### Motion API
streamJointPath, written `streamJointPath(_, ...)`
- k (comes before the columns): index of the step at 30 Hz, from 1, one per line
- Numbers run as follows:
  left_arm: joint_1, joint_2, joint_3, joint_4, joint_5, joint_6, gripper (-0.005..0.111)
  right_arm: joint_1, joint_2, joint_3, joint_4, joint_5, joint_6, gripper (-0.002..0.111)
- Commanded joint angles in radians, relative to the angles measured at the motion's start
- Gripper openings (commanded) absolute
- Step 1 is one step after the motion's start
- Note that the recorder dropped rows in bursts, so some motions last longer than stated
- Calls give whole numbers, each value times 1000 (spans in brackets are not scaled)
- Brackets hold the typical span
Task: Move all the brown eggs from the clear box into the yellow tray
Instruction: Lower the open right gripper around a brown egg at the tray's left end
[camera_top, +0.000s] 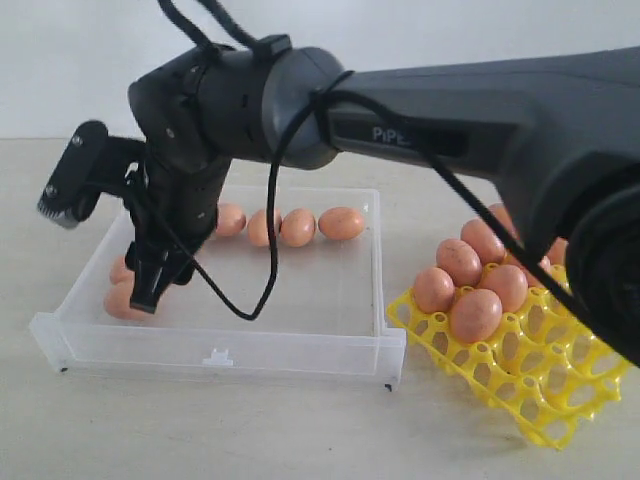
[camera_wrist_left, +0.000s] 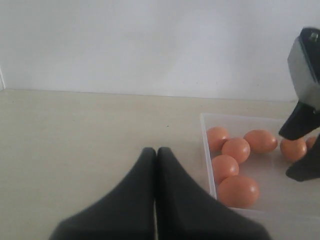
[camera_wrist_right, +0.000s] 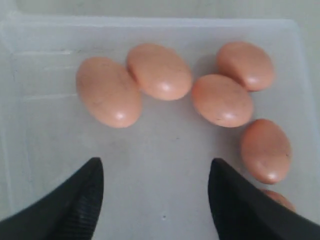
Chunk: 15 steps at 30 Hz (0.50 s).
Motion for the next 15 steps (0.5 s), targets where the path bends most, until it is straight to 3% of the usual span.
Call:
streamJointPath(1,1,3,3,2,-6,2,-4,13,11,-12,16,-23,-131,59)
streamJointPath(10,1,3,3,2,-6,2,-4,40,16,-12,23,-232,-208,59)
streamJointPath(15,1,3,3,2,-6,2,-4,53,16,-25,23,-262,-192,59)
